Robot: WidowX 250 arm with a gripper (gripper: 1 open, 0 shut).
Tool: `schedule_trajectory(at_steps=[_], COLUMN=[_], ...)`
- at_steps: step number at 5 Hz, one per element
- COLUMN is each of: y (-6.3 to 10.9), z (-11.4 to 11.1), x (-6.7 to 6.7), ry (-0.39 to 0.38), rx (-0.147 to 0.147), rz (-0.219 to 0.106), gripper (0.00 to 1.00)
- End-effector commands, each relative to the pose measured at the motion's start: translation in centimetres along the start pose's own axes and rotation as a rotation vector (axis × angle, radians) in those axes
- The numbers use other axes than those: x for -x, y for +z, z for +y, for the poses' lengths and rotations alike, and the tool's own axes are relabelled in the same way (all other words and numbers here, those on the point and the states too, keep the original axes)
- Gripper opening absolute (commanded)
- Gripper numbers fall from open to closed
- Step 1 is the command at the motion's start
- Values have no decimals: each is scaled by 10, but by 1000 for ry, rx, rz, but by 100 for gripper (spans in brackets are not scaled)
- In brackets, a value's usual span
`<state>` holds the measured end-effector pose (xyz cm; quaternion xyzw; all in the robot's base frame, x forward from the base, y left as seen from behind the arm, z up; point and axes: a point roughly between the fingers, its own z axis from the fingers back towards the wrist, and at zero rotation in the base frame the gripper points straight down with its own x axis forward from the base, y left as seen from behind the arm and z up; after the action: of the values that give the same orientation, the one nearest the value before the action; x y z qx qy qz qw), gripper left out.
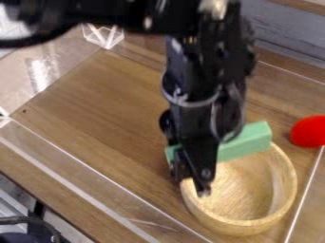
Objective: Put the green block in the brown bowl
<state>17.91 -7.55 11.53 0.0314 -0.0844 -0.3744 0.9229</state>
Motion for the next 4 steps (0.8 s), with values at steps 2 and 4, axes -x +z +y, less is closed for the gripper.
schedule_trajectory(at_steps=[2,4], y=[17,33], z=[-6,0], x=[-20,-16], ry=[42,113], rx=[27,60], rz=[-33,-38], gripper=[0,0])
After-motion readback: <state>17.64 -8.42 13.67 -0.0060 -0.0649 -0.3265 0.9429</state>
